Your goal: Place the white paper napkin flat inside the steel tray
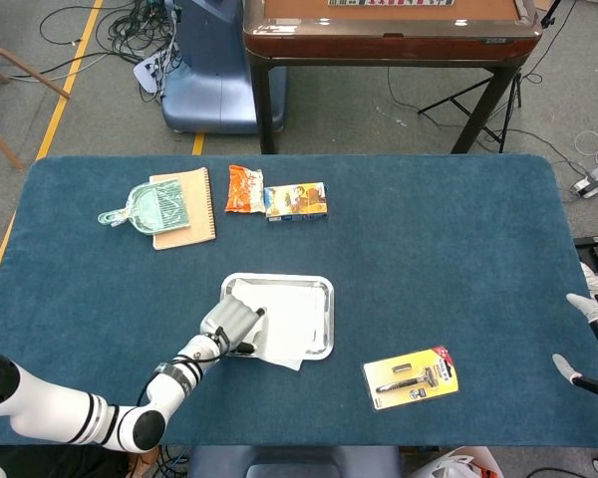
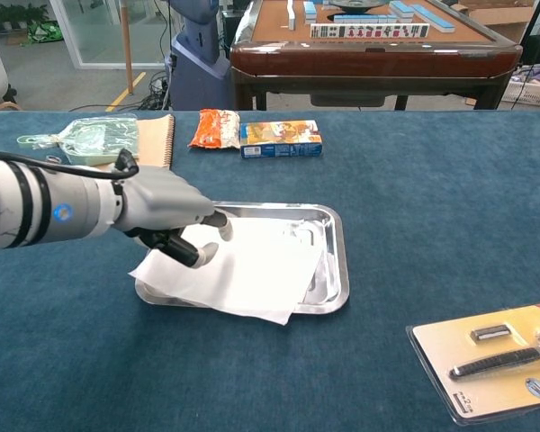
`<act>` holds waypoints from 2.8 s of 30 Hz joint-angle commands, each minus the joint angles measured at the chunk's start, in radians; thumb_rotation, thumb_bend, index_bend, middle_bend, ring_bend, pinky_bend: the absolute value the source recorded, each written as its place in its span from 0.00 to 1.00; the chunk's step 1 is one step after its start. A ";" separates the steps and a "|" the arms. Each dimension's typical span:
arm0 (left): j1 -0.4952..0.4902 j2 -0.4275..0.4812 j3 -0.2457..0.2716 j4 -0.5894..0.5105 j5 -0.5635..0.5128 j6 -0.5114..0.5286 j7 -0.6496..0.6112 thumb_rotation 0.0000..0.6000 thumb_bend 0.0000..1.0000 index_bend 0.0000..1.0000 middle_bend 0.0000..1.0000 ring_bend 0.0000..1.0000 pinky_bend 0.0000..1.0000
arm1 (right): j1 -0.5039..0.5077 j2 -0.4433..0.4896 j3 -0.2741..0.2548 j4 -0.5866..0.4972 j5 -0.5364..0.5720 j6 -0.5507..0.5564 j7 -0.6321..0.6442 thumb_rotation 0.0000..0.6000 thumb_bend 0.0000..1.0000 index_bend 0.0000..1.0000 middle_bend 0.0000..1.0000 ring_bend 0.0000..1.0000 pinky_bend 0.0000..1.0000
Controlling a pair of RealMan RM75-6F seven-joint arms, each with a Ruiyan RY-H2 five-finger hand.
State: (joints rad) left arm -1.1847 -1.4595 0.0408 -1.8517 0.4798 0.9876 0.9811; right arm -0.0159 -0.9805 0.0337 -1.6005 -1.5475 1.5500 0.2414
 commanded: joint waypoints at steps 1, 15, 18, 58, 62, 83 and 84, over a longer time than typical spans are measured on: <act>0.006 0.014 0.028 -0.037 0.044 -0.010 -0.010 0.14 0.52 0.17 1.00 1.00 1.00 | 0.001 -0.001 0.000 0.000 -0.002 0.001 0.000 1.00 0.24 0.16 0.20 0.10 0.11; -0.048 -0.054 0.039 -0.028 0.010 -0.035 0.011 0.16 0.52 0.18 1.00 1.00 1.00 | -0.010 0.001 -0.003 0.003 0.001 0.014 0.004 1.00 0.24 0.16 0.20 0.10 0.11; -0.066 -0.064 0.044 -0.020 -0.017 -0.041 0.023 0.17 0.52 0.18 1.00 1.00 1.00 | -0.013 0.001 -0.003 0.006 0.002 0.016 0.007 1.00 0.24 0.16 0.20 0.10 0.11; -0.134 -0.110 -0.026 0.024 -0.173 0.047 0.000 0.18 0.52 0.17 1.00 1.00 1.00 | -0.018 -0.001 -0.001 0.022 0.006 0.017 0.026 1.00 0.24 0.16 0.20 0.10 0.11; -0.125 -0.076 -0.033 0.015 -0.171 0.064 -0.015 0.18 0.52 0.17 1.00 1.00 1.00 | -0.018 -0.002 -0.001 0.024 0.005 0.016 0.028 1.00 0.24 0.16 0.20 0.10 0.11; -0.072 -0.045 -0.050 0.127 -0.146 0.074 -0.057 0.26 0.52 0.16 1.00 1.00 1.00 | -0.016 -0.002 -0.001 0.016 0.000 0.018 0.020 1.00 0.24 0.16 0.20 0.10 0.11; -0.071 -0.050 -0.050 0.139 -0.150 0.071 -0.055 0.26 0.52 0.16 1.00 1.00 1.00 | -0.017 -0.002 -0.001 0.015 0.001 0.018 0.019 1.00 0.24 0.16 0.20 0.10 0.11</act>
State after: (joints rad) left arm -1.2592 -1.5020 -0.0080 -1.7268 0.3325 1.0637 0.9254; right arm -0.0328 -0.9822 0.0323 -1.5853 -1.5465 1.5677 0.2605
